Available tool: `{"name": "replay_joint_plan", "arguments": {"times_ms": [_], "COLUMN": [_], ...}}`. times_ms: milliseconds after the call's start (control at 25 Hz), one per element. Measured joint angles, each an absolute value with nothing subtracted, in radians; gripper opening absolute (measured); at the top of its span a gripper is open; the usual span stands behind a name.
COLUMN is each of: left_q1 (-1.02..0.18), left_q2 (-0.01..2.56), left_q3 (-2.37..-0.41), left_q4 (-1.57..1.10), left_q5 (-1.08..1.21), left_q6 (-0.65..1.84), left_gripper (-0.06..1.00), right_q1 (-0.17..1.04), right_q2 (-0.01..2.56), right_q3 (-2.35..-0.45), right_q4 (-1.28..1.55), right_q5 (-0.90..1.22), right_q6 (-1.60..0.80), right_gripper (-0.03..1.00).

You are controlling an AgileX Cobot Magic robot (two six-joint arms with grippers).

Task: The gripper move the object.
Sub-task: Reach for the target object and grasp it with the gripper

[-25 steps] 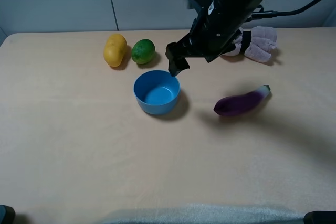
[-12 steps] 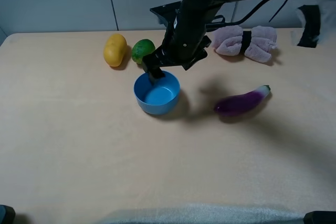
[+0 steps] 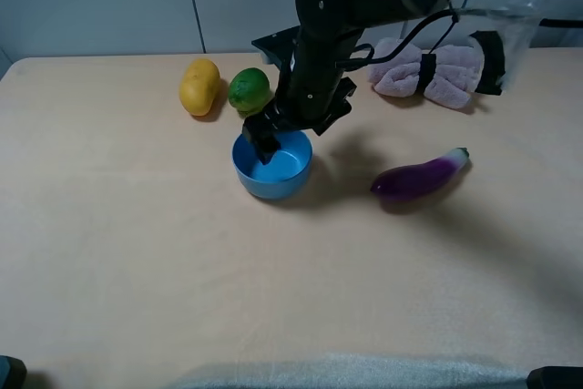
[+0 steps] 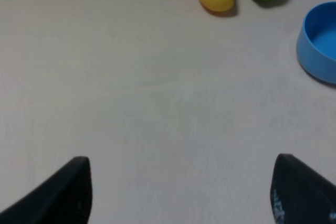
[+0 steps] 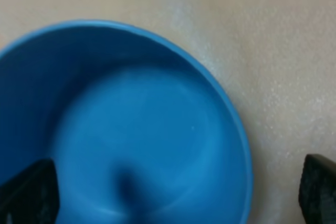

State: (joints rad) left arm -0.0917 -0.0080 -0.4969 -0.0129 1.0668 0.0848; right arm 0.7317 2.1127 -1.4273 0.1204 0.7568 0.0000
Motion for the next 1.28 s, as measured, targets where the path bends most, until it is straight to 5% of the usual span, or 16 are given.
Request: {"name": "replay_joint_plan", "arguments": {"times_ms": [1000,1280], "left_q1": [-0.092,-0.092], "left_q2": [-0.008,-0.008], "left_q3": [-0.497,-0.497], "left_q4": [-0.013,-0.013], "left_q5": [1.067,1.067], "left_q6": [0.085,0.085], "left_gripper": [0.77,0.77], "right_q1": [0.729,0.729], "right_q2": [2.187,2.187], "right_q3": [-1.428,-1.428], "right_q4": [0.084,0.084], "right_q5": [0.738,0.758], "right_q6": [0.0,0.0], "right_gripper": [0.69,0.43]}}
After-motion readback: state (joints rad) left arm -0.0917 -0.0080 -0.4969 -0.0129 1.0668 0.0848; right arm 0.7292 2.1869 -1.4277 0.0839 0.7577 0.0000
